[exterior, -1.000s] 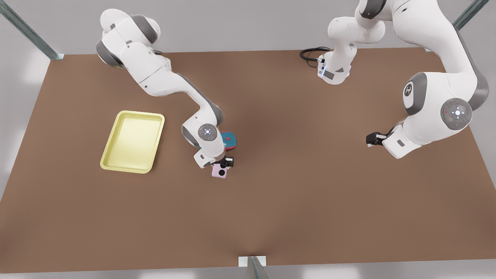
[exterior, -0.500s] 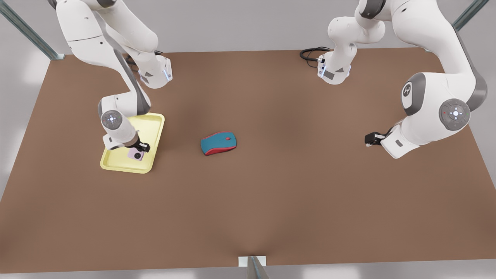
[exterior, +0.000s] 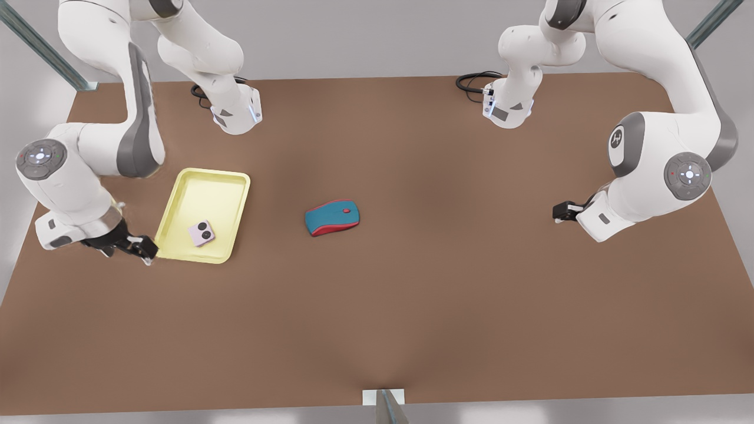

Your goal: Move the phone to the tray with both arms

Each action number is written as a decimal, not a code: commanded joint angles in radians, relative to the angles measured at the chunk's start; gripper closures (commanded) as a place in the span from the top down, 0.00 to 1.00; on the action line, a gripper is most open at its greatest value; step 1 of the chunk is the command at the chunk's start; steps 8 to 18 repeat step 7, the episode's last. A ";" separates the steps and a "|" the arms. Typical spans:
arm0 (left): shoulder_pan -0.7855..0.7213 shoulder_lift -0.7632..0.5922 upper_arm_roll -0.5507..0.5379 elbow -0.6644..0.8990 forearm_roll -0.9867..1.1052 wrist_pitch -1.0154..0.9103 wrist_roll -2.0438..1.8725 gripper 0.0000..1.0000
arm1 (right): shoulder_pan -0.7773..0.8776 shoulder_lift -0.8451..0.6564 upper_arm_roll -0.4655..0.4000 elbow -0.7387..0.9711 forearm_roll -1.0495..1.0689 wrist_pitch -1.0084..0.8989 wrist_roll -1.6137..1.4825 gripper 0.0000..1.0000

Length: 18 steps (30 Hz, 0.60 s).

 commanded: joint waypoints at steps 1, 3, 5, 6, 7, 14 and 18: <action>0.000 -0.001 0.000 0.000 0.001 0.000 -0.001 1.00 | 0.026 -0.023 -0.036 0.069 0.058 -0.348 -0.277 1.00; 0.002 -0.001 0.000 0.002 0.002 -0.001 -0.004 1.00 | 0.032 -0.052 -0.033 0.094 0.065 -0.377 -0.278 1.00; 0.002 -0.001 0.000 0.003 0.002 -0.001 -0.015 1.00 | 0.034 -0.052 -0.029 0.109 0.068 -0.396 -0.275 1.00; 0.002 -0.001 0.000 0.003 0.002 -0.001 -0.015 1.00 | 0.034 -0.056 -0.024 0.115 0.067 -0.396 -0.275 1.00; 0.002 -0.001 0.000 0.003 0.002 -0.001 -0.015 1.00 | 0.027 -0.054 -0.026 0.114 0.068 -0.396 -0.277 1.00; 0.002 -0.001 0.000 0.003 0.002 -0.001 -0.015 1.00 | 0.027 -0.054 -0.026 0.114 0.068 -0.396 -0.277 1.00; 0.002 -0.001 0.000 0.003 0.002 -0.001 -0.015 1.00 | 0.027 -0.054 -0.026 0.114 0.068 -0.396 -0.277 1.00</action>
